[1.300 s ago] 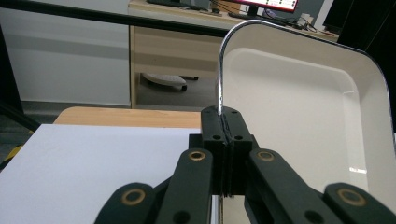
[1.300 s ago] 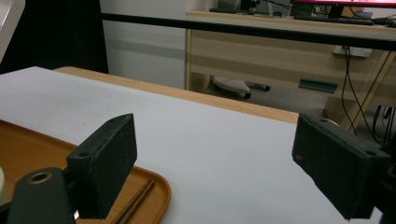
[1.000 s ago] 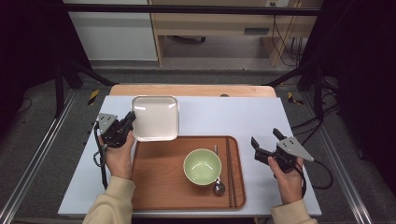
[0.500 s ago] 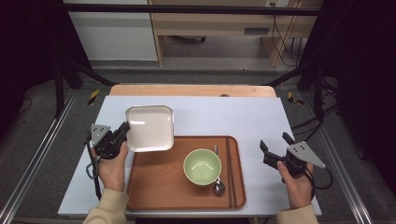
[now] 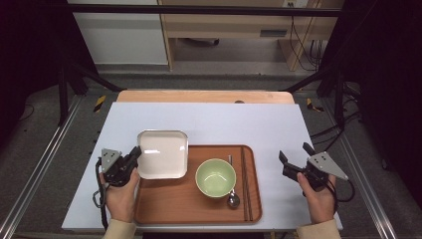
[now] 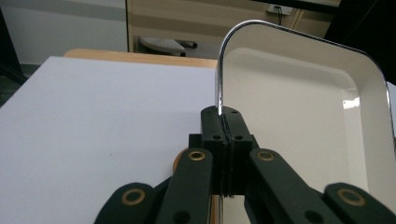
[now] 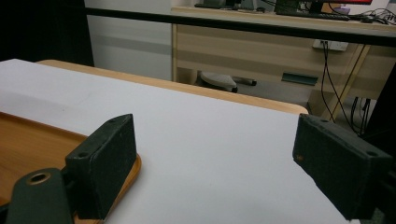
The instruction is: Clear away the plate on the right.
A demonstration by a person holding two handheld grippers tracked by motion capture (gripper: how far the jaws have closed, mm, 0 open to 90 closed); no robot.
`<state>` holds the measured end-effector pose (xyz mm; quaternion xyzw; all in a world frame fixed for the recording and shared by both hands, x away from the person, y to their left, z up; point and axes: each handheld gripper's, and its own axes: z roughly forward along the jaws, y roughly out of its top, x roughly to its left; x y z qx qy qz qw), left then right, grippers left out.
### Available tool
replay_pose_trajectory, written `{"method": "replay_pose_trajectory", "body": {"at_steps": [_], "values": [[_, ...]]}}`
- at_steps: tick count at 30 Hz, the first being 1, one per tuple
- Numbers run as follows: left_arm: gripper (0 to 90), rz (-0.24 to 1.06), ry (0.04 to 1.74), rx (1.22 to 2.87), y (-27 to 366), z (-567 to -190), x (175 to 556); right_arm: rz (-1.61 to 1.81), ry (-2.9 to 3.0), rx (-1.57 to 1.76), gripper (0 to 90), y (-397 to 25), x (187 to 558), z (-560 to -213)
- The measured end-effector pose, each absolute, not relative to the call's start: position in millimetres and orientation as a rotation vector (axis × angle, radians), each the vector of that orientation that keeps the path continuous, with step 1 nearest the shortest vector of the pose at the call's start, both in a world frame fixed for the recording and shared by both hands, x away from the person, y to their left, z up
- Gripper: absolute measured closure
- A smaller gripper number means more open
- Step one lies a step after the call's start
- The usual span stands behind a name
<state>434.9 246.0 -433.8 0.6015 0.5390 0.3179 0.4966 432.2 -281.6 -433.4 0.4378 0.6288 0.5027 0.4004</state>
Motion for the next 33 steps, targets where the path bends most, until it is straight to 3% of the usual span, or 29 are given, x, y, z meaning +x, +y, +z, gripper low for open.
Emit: {"method": "replay_pose_trajectory", "body": {"at_steps": [13,33], "values": [[89.2,0.658,1.333,1.472,243,-453,416,1.258,1.608,1.105,13.8,-280,433,-434],[88.8,0.571,1.384,1.536,239,-461,426,1.243,1.646,1.112,13.9,-276,434,-436]]}}
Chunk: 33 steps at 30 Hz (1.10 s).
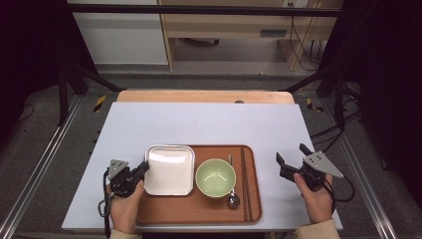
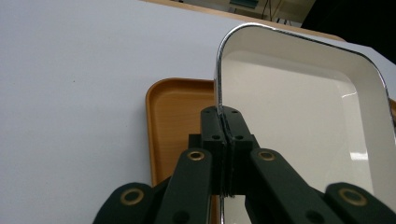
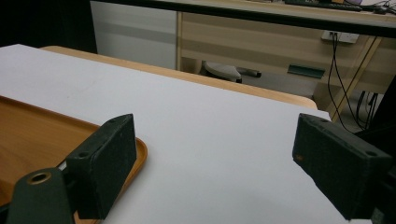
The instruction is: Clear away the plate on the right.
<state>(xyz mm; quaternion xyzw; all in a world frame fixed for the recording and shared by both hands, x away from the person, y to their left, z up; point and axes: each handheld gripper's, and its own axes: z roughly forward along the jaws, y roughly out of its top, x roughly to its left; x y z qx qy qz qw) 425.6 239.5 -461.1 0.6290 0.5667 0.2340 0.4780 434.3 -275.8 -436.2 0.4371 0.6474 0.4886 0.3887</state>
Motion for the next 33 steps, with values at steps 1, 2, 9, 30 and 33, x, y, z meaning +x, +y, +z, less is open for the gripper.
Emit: {"method": "replay_pose_trajectory", "body": {"at_steps": [1,2,9,30,33], "values": [[88.8,0.566,1.388,1.537,240,-461,427,1.243,1.649,1.113,13.9,-276,434,-436],[88.8,0.558,1.393,1.544,241,-461,429,1.243,1.65,1.113,13.9,-276,435,-437],[88.3,0.477,1.395,1.63,240,-466,442,1.232,1.659,1.129,14.2,-277,436,-437],[72.9,0.518,1.284,1.761,230,-455,448,1.208,1.69,1.143,13.3,-276,440,-440],[68.5,0.538,1.269,1.761,232,-454,448,1.21,1.69,1.149,13.2,-276,440,-440]]}}
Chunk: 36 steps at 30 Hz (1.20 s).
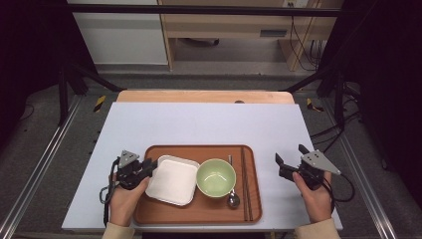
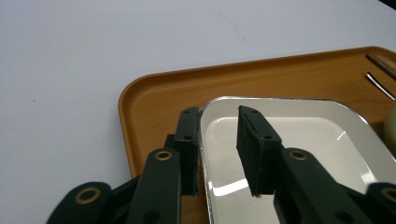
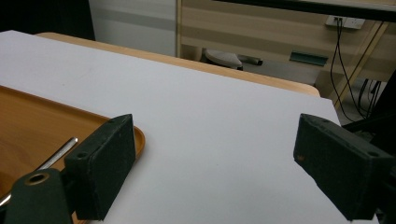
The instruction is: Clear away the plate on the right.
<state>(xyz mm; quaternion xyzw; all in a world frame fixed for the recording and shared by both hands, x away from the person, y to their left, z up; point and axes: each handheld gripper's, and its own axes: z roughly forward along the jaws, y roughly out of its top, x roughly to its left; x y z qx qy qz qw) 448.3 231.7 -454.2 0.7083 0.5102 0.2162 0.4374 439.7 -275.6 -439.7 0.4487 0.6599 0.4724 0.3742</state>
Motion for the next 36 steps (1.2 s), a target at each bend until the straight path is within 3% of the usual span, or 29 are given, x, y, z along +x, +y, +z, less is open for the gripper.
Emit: {"method": "replay_pose_trajectory", "body": {"at_steps": [20,36], "values": [[32.5,0.672,1.065,1.742,238,-436,448,1.226,1.695,1.142,11.0,-277,439,-439],[18.1,0.704,0.871,1.659,251,-423,441,1.295,1.69,1.151,8.8,-277,439,-436]]}}
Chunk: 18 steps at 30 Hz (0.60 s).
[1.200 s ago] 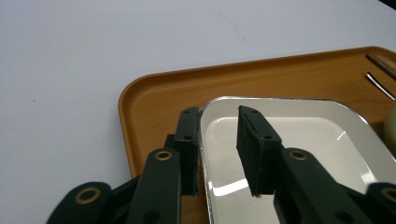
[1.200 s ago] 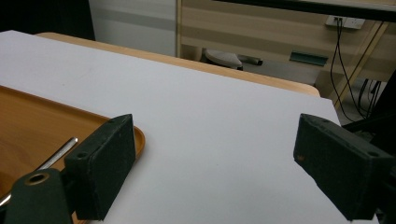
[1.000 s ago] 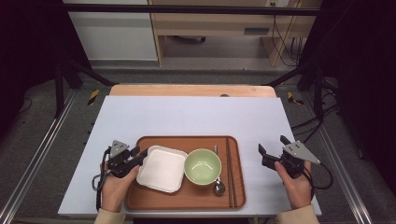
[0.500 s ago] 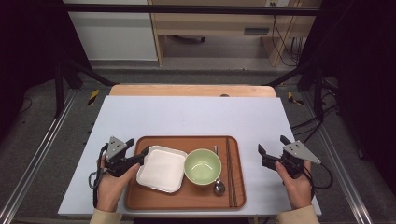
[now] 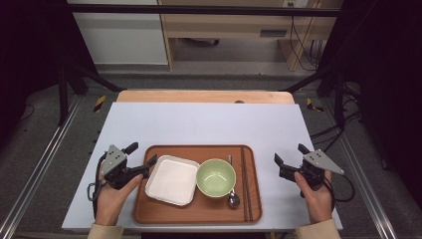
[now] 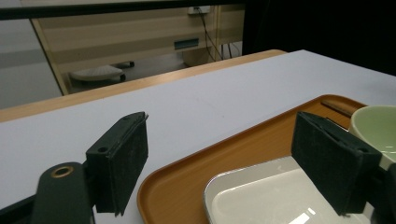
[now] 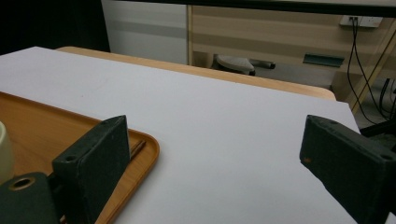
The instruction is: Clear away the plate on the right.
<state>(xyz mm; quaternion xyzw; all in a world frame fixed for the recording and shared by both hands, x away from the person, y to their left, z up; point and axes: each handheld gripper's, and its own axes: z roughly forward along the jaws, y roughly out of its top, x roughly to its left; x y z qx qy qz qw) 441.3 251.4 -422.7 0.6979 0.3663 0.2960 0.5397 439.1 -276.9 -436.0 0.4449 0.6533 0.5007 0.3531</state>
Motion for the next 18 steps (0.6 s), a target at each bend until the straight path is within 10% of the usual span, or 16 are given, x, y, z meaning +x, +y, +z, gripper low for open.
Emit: {"method": "replay_pose_trajectory", "body": {"at_steps": [18], "values": [[11.4,0.66,0.616,1.706,254,-417,445,1.402,1.748,1.031,7.8,-260,442,-433]]}}
